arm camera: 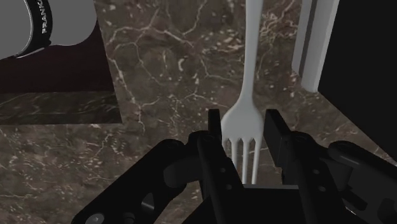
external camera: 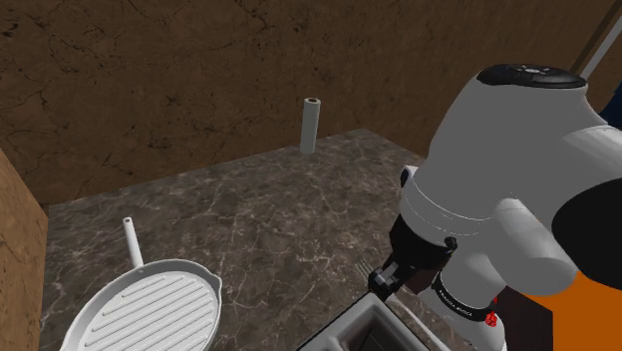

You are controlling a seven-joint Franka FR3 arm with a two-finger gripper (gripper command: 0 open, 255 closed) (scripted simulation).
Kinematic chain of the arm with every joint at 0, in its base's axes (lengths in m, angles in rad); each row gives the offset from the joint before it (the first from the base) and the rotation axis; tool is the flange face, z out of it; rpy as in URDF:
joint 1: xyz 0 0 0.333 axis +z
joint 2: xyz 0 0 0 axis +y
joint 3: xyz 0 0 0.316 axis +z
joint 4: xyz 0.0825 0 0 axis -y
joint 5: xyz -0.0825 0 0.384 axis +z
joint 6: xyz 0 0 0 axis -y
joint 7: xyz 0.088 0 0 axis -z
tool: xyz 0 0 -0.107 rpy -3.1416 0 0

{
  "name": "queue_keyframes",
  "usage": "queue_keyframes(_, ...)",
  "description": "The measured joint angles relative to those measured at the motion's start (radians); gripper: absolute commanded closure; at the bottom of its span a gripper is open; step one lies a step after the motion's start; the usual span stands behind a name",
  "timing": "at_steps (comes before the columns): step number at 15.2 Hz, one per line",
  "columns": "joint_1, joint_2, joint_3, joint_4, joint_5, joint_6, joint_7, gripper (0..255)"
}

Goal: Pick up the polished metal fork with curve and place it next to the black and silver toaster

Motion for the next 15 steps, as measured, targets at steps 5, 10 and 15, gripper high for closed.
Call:
queue_keyframes(5, 0.015, 0.011, 0.037, -0.061, 0.036, 0.071, -0.002, 255)
queue_keyframes(10, 0.027, 0.035, 0.076, -0.11, 0.073, 0.141, -0.003, 255)
queue_keyframes(15, 0.035, 0.078, 0.122, -0.157, 0.116, 0.228, -0.006, 255)
